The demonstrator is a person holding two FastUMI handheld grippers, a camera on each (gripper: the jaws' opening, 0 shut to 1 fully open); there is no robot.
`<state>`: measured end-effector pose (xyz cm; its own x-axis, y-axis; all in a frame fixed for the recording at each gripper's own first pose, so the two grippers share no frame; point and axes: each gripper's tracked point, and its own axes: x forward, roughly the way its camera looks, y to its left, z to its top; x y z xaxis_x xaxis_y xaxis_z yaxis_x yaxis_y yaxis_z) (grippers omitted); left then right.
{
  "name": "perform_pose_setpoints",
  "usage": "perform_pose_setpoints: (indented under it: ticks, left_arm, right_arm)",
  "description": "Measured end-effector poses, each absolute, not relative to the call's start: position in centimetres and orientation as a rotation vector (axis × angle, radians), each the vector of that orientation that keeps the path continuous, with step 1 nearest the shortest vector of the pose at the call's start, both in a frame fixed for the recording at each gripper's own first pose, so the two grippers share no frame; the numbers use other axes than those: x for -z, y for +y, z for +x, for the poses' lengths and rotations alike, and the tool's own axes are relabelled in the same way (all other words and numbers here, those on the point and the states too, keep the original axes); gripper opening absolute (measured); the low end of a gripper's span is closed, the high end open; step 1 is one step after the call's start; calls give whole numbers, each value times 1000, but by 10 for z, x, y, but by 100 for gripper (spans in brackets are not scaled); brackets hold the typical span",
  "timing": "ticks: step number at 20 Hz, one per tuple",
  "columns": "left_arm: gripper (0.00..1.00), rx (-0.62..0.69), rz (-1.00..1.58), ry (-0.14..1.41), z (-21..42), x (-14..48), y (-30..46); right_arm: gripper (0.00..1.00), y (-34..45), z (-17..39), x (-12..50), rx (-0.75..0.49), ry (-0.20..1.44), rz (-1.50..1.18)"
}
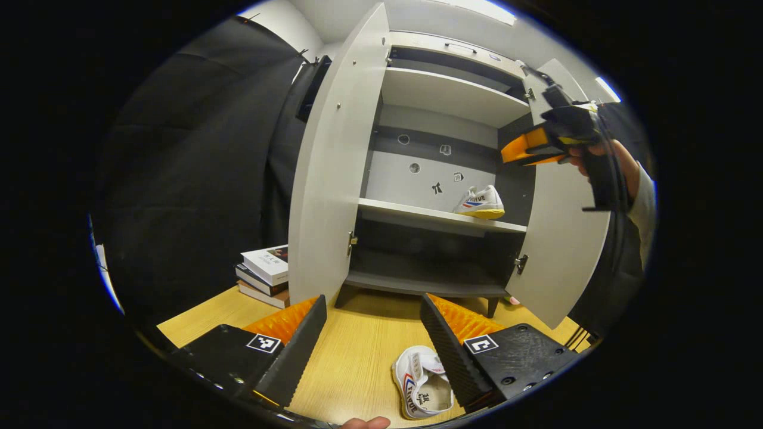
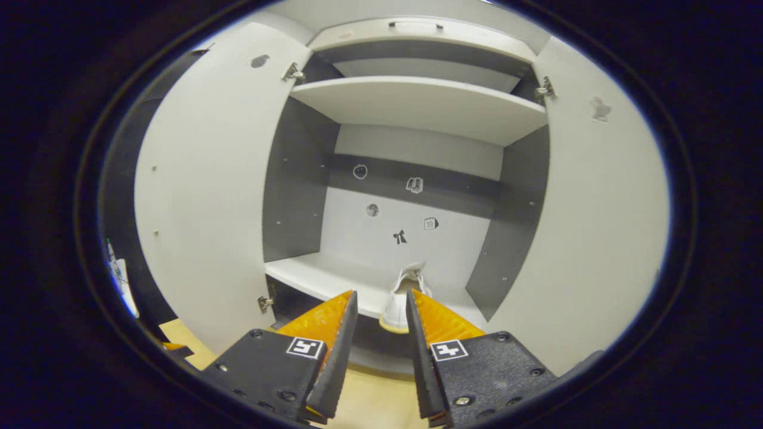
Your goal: Grab one shoe with the right hand and put it into the shoe cabinet, grab the other shoe with the left hand and put it into the shoe cabinet; then close the right door with the right hand and the left door with the left hand.
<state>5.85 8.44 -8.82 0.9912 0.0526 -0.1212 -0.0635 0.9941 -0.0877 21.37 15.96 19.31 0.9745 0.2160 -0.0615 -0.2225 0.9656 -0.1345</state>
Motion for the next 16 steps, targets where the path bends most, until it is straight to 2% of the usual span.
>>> perform_pose_setpoints:
  ticks: [4, 6, 11, 12, 13, 14, 16]
  left_arm:
    - [95, -24, -72, 99, 57, 98, 71]
    - [95, -6, -58, 141, 55, 115, 62]
    - [95, 59, -15, 275, 39, 168, 37]
    - [95, 68, -5, 303, 35, 179, 34]
    - [95, 75, 7, 328, 32, 187, 31]
    - [95, 84, 20, 348, 29, 195, 29]
    - [95, 105, 48, 394, 23, 212, 25]
  right_arm:
    - [54, 148, 138, -125, -202, -2, -63]
    - [65, 136, 110, -84, -183, 22, -43]
    - [67, 111, 71, -12, -148, 113, 29]
    - [84, 105, 65, -7, -137, 111, 25]
    - [90, 100, 60, -5, -128, 99, 15]
    - [94, 96, 55, -7, -118, 82, 5]
    - [94, 90, 45, -17, -109, 31, -5]
